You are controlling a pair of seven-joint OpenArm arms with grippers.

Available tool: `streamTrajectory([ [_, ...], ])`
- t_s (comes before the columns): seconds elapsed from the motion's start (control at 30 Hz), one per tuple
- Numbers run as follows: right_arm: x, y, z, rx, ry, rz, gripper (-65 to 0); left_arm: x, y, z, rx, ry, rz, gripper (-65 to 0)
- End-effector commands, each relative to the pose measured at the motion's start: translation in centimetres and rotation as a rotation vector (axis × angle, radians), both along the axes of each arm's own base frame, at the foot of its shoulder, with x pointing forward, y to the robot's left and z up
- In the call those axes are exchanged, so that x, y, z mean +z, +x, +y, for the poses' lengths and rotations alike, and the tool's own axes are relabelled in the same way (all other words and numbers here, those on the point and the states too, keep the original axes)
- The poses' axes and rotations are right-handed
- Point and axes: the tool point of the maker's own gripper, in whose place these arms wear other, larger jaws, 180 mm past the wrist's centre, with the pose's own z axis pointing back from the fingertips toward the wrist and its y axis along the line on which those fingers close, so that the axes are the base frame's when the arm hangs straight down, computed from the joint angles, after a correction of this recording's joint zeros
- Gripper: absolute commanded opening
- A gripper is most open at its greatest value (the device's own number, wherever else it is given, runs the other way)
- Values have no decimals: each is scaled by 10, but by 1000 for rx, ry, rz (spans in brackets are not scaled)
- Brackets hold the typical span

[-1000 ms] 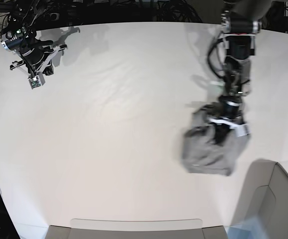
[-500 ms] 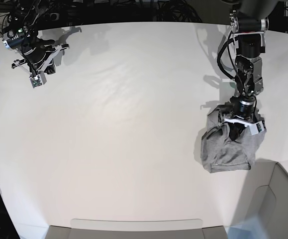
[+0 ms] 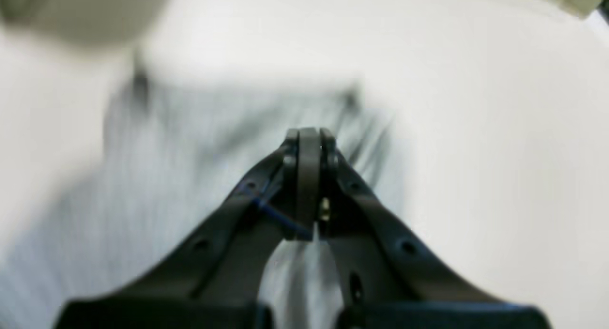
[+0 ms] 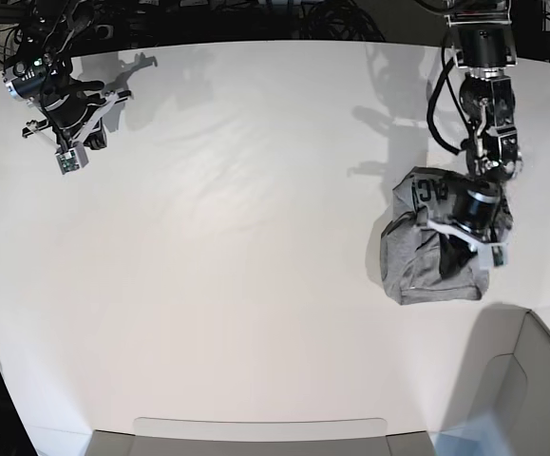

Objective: Fold the T-shirt properly

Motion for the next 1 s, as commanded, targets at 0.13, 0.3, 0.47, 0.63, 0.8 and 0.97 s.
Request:
streamTrajectory([
  [0.13,34,13,5,38,-42,-111,-647,63,-16,13,27,46,-125,-650],
  [0.3,43,10,13,44,-43,-135,-647,51,-75,7,51,57,-27,-650],
  [0.47,25,-11,36,128,-18,-60,-647,24,-141,14,90,82,113,-650],
  [0.63,6,-40,53,117,37,19,-648,-7,-200,18,114,94,270,-650],
  [0.8,-8,-75,67,89,104,74,-648,-29,-251,23,118,113,417,-650],
  [0.97,-7,-113,94,29,243,37,-648,-41,-286,24,103,128,524,-650],
])
